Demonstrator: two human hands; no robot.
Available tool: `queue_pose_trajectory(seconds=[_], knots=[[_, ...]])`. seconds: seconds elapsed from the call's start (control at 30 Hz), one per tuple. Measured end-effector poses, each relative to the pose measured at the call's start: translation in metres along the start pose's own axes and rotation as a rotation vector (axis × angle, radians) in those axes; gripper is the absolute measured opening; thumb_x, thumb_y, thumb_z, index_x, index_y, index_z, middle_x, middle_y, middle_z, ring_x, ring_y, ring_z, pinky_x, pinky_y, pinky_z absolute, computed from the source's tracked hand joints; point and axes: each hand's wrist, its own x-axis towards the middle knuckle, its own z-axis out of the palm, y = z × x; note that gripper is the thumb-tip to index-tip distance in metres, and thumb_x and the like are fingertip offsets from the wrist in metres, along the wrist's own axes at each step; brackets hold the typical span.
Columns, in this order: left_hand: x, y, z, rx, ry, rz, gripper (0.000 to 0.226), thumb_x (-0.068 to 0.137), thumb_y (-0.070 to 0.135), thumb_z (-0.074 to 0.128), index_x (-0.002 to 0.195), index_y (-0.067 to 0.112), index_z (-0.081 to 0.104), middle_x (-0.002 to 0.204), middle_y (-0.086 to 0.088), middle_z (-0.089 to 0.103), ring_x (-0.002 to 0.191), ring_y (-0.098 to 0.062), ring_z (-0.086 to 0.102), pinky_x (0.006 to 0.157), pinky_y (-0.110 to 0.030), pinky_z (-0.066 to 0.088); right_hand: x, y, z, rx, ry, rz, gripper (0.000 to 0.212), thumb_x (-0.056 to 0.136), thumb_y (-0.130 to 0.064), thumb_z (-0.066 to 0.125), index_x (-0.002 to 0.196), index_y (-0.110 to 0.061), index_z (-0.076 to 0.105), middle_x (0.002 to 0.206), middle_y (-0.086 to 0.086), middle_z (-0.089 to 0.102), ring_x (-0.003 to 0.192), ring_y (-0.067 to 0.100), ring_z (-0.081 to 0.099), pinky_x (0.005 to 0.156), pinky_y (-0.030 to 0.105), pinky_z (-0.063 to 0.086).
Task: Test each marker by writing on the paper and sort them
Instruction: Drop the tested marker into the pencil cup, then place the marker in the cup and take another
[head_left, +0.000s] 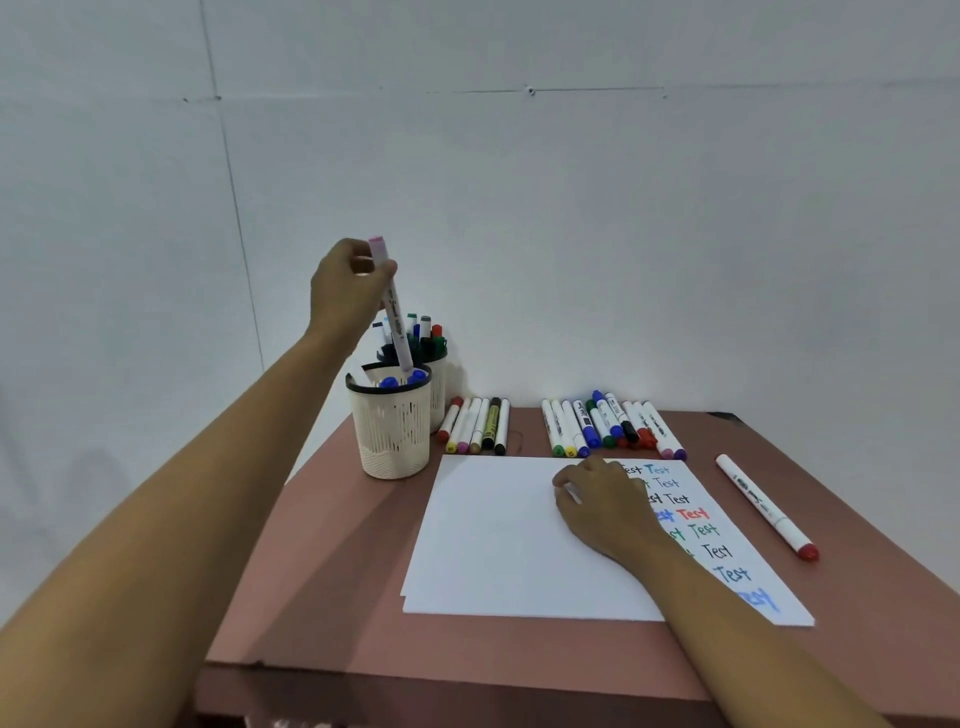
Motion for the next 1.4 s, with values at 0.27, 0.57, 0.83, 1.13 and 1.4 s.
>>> queue_pose_trajectory(seconds=[0.27,0.57,0.83,1.13,1.4], knots=[[-0.033,-0.045,0.0,0.454,-0.235,0.063,0.024,0.095,0.025,0.051,0.119,0.018,0.052,0.098,-0.005,0.065,0.083,-0.02,0.061,0.056,-0.02,0.045,-0.001,0.0,-0.001,0.009,-0.004,0.0,0.03,0.099,-0.033,0.041,0.123,-0.028,0.059,0.129,-0.001,0.052,0.121,0.019,0.044,0.099,0.037,0.035],[-0.03,-0.037,-0.005,0.575,-0.289,0.112,0.033,0.096,0.018,0.047,0.126,0.01,0.057,0.124,-0.01,0.061,0.111,-0.022,0.056,0.081,-0.024,0.042,-0.001,0.0,-0.001,0.013,-0.002,-0.002,0.031,0.099,-0.033,0.041,0.124,-0.027,0.059,0.13,-0.001,0.051,0.122,0.02,0.044,0.099,0.037,0.035],[-0.092,-0.032,0.035,0.526,-0.124,0.669,0.024,0.086,0.016,0.05,0.093,0.003,0.069,0.085,-0.011,0.066,0.079,-0.031,0.06,0.068,-0.032,0.046,0.001,0.0,-0.002,0.032,-0.019,0.009,0.031,0.099,-0.032,0.042,0.124,-0.027,0.06,0.131,0.0,0.051,0.123,0.021,0.043,0.1,0.038,0.034],[-0.138,-0.089,0.066,0.784,-0.826,0.155,0.039,0.097,0.034,0.04,0.126,0.013,0.054,0.134,-0.006,0.047,0.123,-0.024,0.045,0.102,-0.038,0.038,0.006,0.001,-0.011,0.005,-0.16,-0.016,0.031,0.098,-0.033,0.042,0.125,-0.025,0.058,0.131,0.001,0.048,0.125,0.021,0.042,0.101,0.038,0.036],[-0.143,-0.091,0.067,0.747,-0.833,0.097,0.037,0.098,0.032,0.038,0.122,0.009,0.055,0.135,-0.007,0.046,0.123,-0.023,0.043,0.104,-0.037,0.034,0.057,-0.026,-0.02,0.015,-0.142,-0.076,0.022,0.095,-0.021,0.045,0.092,-0.008,0.063,0.087,0.004,0.059,0.083,0.022,0.054,0.072,0.031,0.047]])
